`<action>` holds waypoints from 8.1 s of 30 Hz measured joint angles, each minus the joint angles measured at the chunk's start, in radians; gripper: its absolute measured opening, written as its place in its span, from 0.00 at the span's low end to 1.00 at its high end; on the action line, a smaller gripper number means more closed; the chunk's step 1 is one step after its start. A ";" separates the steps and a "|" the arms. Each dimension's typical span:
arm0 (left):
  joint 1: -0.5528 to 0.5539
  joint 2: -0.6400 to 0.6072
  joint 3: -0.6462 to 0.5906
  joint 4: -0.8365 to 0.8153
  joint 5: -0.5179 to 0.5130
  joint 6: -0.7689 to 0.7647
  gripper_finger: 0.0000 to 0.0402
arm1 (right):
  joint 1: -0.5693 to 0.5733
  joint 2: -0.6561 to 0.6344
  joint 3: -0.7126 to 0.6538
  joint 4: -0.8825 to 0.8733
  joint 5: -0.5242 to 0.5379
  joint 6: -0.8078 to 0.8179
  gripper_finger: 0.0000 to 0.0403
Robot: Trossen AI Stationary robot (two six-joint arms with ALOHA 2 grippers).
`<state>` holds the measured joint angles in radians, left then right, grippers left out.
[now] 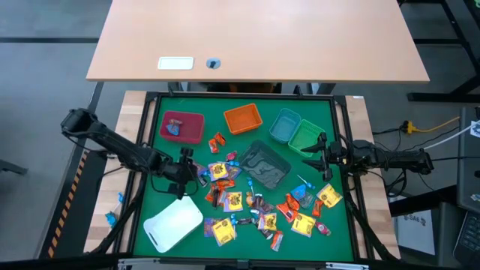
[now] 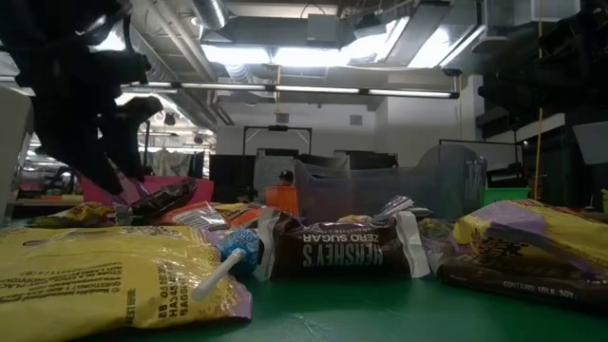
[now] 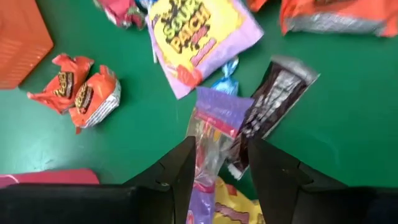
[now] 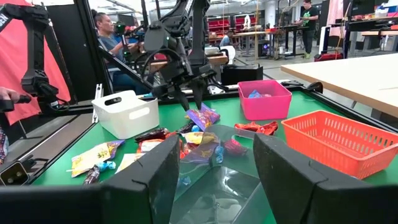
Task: Sort candy
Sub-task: Put the purple gummy pack into the red bin, then put the orange chocolate into the orange bin, then put the blue lollipop into the blue bin
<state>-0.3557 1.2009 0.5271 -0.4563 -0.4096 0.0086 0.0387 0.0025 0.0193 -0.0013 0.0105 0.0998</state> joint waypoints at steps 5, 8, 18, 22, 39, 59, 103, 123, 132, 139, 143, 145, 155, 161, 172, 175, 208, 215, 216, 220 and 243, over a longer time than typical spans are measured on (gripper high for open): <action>0.000 0.033 0.003 0.020 -0.008 -0.013 0.31 | 0.000 0.000 0.000 0.000 0.000 0.000 0.51; 0.000 0.033 0.002 0.038 -0.013 -0.011 0.22 | 0.000 0.000 0.000 0.000 0.000 0.000 0.51; 0.000 0.031 0.000 0.048 0.001 -0.024 0.01 | 0.000 0.000 0.000 0.000 0.000 0.000 0.51; 0.011 0.029 0.007 0.040 0.001 -0.025 0.00 | 0.000 0.000 0.000 0.000 0.000 0.000 0.51; 0.212 0.028 0.284 -0.155 -0.133 -0.006 0.00 | 0.000 0.000 0.000 0.000 0.000 0.000 0.51; 0.721 0.027 0.336 -0.294 -0.123 0.054 0.00 | 0.000 0.000 0.000 -0.003 0.000 0.000 0.51; 0.810 0.030 0.337 0.057 0.398 0.047 0.28 | 0.000 0.000 0.000 -0.011 -0.001 0.000 0.51; 0.691 0.339 0.338 0.176 0.426 0.364 0.28 | 0.000 0.000 0.000 -0.009 0.000 0.000 0.51; 0.663 0.414 0.337 0.189 0.391 0.499 0.28 | 0.000 0.000 0.000 -0.009 0.000 0.000 0.51; 0.664 0.483 0.337 0.209 0.366 0.499 0.28 | 0.000 0.000 0.000 -0.008 -0.001 0.000 0.51; 0.664 0.511 0.337 0.242 0.364 0.499 0.28 | 0.000 0.000 0.000 -0.008 -0.001 0.000 0.51; 0.664 0.519 0.337 0.247 0.359 0.499 0.28 | 0.000 0.000 0.000 -0.008 -0.001 0.000 0.51; 0.665 0.522 0.337 0.248 0.306 0.499 0.22 | 0.000 0.000 0.000 -0.008 -0.001 0.000 0.51; 0.665 0.522 0.337 0.248 0.308 0.490 0.09 | 0.000 0.000 0.000 -0.008 -0.001 0.000 0.51; 0.662 0.521 0.357 0.219 0.318 0.380 0.03 | 0.000 0.000 -0.001 -0.003 -0.001 0.000 0.51; 0.654 0.521 0.397 0.188 0.324 0.359 0.03 | 0.000 0.000 -0.001 -0.002 -0.001 0.000 0.51; 0.700 0.520 0.713 0.184 0.288 0.357 0.03 | 0.000 0.000 -0.001 0.066 -0.002 0.166 0.51; 0.714 0.520 0.712 0.198 0.275 0.356 0.04 | 0.000 0.000 -0.001 0.124 -0.002 0.164 0.51; 0.714 0.520 0.712 0.205 0.263 0.357 0.06 | 0.000 0.000 -0.001 0.124 -0.003 0.160 0.51; 0.714 0.520 0.712 0.237 0.253 0.357 0.15 | 0.000 0.000 -0.001 0.124 -0.003 0.158 0.51; 0.714 0.502 0.711 0.204 0.235 0.358 0.29 | 0.000 0.357 0.407 -0.194 0.084 0.167 0.51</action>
<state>0.3580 1.7026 1.2381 -0.2518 -0.1749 0.3663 0.0387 0.3594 0.4263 -0.1955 0.0942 0.2667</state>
